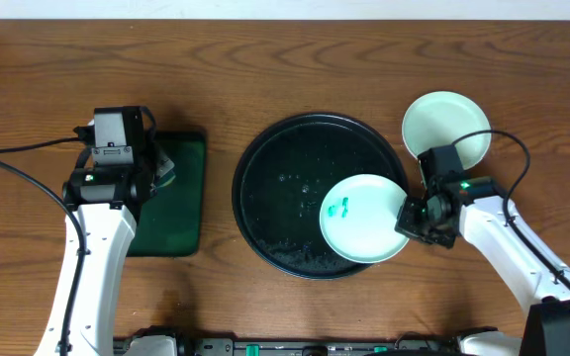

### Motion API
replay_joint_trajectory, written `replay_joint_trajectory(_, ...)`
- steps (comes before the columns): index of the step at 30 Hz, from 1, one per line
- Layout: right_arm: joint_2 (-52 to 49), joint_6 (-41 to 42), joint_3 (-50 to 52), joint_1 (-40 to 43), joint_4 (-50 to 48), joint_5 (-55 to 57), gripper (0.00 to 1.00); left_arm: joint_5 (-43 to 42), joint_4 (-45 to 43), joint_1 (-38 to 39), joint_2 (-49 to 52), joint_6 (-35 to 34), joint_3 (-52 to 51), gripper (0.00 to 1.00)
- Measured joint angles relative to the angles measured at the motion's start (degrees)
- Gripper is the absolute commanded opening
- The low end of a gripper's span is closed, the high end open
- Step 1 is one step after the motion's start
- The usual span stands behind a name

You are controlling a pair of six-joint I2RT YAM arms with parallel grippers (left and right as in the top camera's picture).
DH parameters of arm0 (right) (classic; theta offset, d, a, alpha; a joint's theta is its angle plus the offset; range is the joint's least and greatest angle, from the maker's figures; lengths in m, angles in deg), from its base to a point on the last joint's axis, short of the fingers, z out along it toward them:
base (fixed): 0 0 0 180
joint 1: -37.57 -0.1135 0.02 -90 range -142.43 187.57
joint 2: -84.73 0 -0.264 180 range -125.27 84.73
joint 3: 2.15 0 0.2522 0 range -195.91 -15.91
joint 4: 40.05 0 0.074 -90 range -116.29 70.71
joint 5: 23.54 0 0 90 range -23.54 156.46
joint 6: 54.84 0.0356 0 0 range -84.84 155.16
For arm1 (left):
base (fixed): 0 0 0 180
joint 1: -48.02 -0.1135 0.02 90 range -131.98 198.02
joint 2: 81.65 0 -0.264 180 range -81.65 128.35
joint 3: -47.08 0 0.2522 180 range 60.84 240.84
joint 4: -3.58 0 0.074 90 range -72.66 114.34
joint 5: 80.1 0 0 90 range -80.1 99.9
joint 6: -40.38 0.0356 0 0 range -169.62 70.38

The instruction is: Clean dirty plates on tray and stack at the side

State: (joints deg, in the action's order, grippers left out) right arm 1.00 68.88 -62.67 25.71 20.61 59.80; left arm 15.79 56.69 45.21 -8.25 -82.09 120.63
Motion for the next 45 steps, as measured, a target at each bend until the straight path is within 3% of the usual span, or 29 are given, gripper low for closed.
replay_joint_trajectory(7,-0.1,-5.6,-7.9,0.0,-9.3,-3.4,0.01,-10.6,-2.8,0.7,0.0,4.3,0.0,0.07)
replay_joint_trajectory(13,-4.9,-7.5,-8.7,-0.6,-16.8,-7.3,0.01,-18.1,-3.5,6.9,0.1,5.5,0.0,0.07)
replay_joint_trajectory(21,-19.7,-8.6,-8.7,-4.5,-24.9,-13.4,0.01,-20.8,-8.6,20.0,4.1,5.1,0.0,0.07)
replay_joint_trajectory(29,-20.9,-8.7,-8.7,-5.5,-26.4,-13.8,0.01,-21.0,-16.7,29.9,18.1,2.9,0.0,0.07)
replay_joint_trajectory(38,-21.0,-8.7,-8.7,-5.5,-26.9,-13.8,0.01,-13.0,-24.3,36.1,31.7,2.1,0.0,0.07)
replay_joint_trajectory(45,-21.1,-8.7,-8.7,-5.6,-26.6,-14.1,0.01,1.7,-19.2,37.4,32.0,1.2,1.5,0.07)
